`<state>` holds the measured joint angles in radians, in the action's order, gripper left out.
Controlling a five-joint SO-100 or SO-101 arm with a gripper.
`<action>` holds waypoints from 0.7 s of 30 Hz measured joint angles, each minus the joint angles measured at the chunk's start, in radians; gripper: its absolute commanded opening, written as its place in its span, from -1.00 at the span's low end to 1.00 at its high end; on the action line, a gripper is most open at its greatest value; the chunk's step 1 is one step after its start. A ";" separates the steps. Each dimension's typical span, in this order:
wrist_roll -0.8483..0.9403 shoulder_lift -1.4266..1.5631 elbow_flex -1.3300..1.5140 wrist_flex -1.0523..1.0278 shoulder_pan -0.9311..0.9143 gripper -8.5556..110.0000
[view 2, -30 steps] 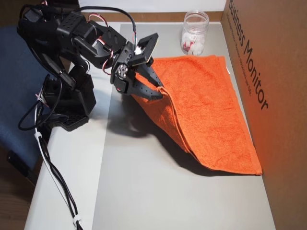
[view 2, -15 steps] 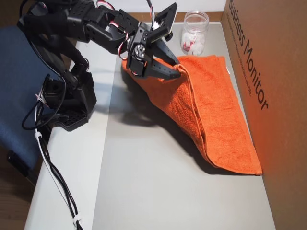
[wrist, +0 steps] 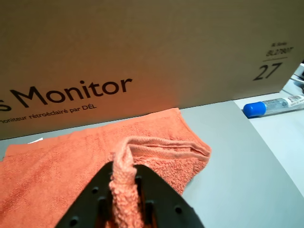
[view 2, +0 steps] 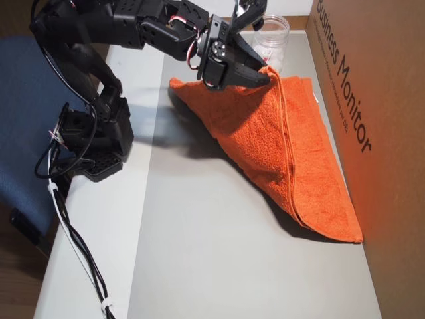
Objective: Fold the blanket.
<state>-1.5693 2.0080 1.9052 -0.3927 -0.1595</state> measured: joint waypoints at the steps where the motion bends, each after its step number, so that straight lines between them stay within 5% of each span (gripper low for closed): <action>1: 0.000 -0.017 -0.017 0.000 0.009 -0.86; 9: 0.115 -0.152 -0.149 0.014 0.087 -0.86; 21: 0.287 -0.362 -0.176 0.360 0.225 -0.86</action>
<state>-1.2824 1.6460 1.7288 -0.0322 0.0660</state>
